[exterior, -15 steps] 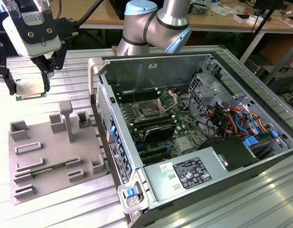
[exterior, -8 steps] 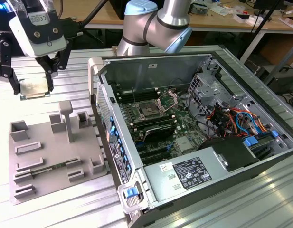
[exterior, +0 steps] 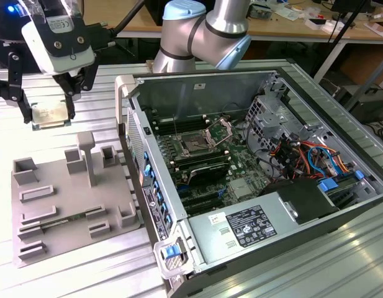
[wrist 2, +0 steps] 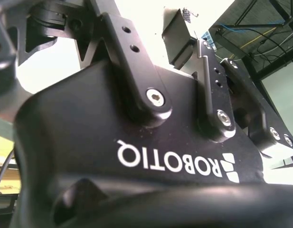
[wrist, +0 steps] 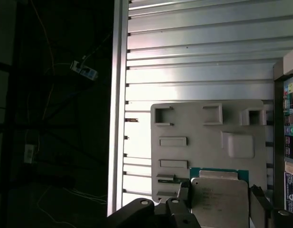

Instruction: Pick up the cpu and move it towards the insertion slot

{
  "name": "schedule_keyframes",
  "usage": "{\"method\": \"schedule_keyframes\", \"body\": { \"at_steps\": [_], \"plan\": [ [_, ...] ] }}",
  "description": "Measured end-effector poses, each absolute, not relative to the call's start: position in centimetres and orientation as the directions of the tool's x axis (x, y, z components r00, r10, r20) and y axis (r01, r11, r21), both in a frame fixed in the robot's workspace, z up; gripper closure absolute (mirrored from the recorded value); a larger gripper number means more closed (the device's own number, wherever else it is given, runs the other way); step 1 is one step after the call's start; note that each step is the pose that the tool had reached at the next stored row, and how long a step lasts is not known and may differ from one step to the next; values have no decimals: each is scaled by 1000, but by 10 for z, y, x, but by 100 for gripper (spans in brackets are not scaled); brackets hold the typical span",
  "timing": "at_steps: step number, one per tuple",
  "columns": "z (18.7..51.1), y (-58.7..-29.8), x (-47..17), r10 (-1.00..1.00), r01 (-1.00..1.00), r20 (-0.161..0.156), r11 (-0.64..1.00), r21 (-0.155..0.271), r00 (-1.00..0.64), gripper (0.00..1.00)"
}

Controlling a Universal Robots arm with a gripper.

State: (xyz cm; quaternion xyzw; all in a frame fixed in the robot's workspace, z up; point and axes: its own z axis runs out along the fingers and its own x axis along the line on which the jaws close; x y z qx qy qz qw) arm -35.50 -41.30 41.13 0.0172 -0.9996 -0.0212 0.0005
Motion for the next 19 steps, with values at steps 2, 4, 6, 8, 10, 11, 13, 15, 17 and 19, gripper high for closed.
{"method": "schedule_keyframes", "body": {
  "at_steps": [2,4,6,8,10,11,13,15,17,19],
  "plan": [
    [411,-413,-354,-34,-34,0,999,42,-999,45],
    [411,-413,-352,-34,-34,0,999,42,-999,45],
    [411,-413,-351,-34,-34,0,999,42,-999,45],
    [411,-413,-350,-34,-34,0,999,41,-999,45],
    [411,-413,-348,-34,-34,0,999,41,-999,45],
    [411,-413,-347,-34,-34,0,999,41,-999,45],
    [411,-413,-346,-34,-34,0,999,41,-999,45],
    [411,-413,-345,-34,-34,0,999,40,-999,45],
    [411,-413,-343,-34,-34,0,999,40,-999,45],
    [411,-413,-341,-34,-34,1,999,40,-999,45]
  ]
}}
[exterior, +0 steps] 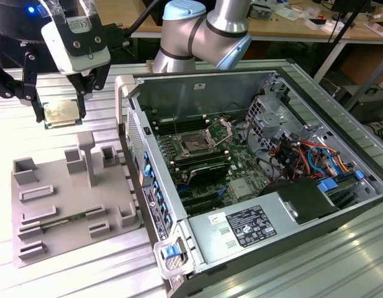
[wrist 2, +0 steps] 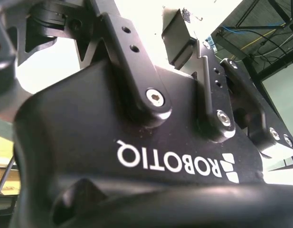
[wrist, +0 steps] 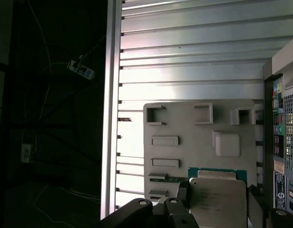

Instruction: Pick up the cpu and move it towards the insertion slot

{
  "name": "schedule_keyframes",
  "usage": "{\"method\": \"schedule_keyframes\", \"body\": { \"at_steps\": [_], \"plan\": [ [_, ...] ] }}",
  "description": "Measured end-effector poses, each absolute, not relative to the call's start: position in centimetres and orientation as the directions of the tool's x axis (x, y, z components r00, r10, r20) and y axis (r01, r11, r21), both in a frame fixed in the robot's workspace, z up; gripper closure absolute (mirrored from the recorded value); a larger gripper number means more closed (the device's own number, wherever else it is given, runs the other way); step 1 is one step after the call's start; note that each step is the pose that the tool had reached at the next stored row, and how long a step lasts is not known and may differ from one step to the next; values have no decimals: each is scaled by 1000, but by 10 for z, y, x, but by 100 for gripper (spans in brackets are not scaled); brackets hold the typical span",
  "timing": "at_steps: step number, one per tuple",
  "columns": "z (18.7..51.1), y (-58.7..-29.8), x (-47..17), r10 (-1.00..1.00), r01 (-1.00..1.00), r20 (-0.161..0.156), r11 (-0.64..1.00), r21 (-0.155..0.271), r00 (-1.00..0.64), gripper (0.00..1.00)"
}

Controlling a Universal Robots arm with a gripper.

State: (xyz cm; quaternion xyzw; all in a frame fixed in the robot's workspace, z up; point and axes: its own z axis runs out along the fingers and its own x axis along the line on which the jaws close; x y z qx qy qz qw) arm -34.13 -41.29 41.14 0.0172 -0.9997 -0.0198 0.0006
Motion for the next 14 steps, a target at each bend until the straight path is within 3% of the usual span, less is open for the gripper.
{"method": "schedule_keyframes", "body": {
  "at_steps": [14],
  "plan": [
    [411,-413,-331,-34,-34,0,999,38,-999,45]
  ]
}}
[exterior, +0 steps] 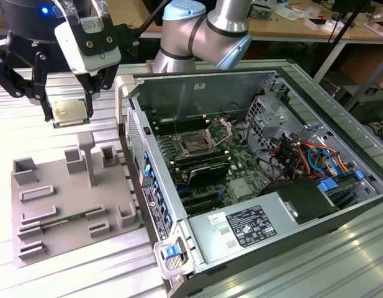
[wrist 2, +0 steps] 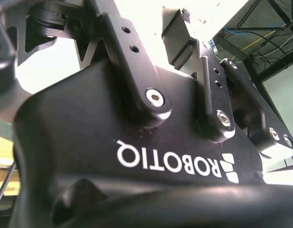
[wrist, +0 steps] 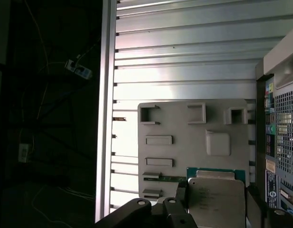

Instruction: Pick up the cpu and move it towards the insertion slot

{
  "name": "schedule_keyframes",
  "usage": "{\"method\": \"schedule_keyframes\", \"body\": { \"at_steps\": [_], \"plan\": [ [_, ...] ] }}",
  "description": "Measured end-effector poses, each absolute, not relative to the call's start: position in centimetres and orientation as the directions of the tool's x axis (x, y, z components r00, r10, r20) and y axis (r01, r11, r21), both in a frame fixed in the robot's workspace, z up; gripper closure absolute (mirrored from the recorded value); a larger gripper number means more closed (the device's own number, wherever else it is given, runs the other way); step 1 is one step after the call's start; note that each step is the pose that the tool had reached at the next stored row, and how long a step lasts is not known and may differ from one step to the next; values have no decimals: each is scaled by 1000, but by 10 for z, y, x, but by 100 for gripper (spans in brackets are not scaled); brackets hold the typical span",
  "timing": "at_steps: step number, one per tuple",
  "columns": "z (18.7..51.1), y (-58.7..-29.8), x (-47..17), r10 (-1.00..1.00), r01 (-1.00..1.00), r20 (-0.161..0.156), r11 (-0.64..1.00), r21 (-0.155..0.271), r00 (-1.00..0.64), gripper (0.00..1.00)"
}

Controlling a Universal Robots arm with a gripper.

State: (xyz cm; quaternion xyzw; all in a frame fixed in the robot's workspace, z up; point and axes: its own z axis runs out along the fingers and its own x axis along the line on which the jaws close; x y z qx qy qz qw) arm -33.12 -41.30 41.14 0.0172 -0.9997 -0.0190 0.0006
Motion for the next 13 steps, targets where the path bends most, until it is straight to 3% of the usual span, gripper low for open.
{"method": "schedule_keyframes", "body": {
  "at_steps": [13],
  "plan": [
    [411,-413,-322,-34,-34,1,999,37,-999,45]
  ]
}}
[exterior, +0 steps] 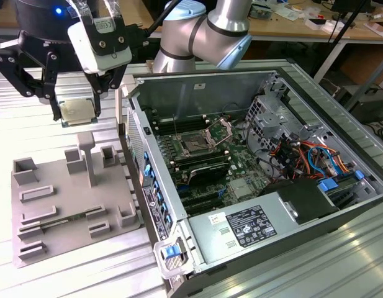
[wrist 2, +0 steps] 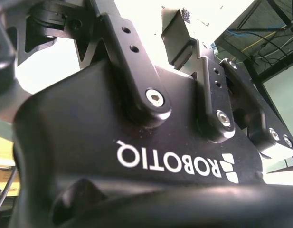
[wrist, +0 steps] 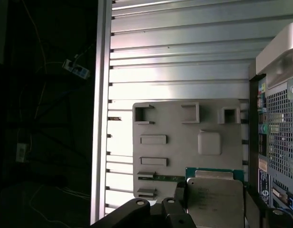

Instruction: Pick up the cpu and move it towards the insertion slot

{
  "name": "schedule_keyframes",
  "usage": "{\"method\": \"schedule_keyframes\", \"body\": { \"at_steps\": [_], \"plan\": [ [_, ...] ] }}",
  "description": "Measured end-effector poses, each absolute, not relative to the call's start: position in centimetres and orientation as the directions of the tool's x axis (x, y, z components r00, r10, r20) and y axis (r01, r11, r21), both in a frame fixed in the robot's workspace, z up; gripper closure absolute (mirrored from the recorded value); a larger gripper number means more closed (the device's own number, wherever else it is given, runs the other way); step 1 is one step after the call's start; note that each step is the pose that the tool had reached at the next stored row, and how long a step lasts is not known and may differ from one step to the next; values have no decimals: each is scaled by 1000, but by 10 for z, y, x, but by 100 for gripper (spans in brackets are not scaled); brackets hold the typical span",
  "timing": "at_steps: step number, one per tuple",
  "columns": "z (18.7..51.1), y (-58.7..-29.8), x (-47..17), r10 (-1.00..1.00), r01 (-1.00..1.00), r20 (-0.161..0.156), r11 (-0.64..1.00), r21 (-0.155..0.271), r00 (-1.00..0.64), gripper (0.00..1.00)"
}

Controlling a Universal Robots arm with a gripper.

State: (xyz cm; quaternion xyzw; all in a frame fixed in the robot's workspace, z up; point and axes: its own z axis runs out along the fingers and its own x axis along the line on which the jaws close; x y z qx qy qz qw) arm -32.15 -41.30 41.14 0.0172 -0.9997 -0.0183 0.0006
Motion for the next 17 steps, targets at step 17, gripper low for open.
{"method": "schedule_keyframes", "body": {
  "at_steps": [17],
  "plan": [
    [411,-413,-309,-34,-34,1,999,35,-999,45]
  ]
}}
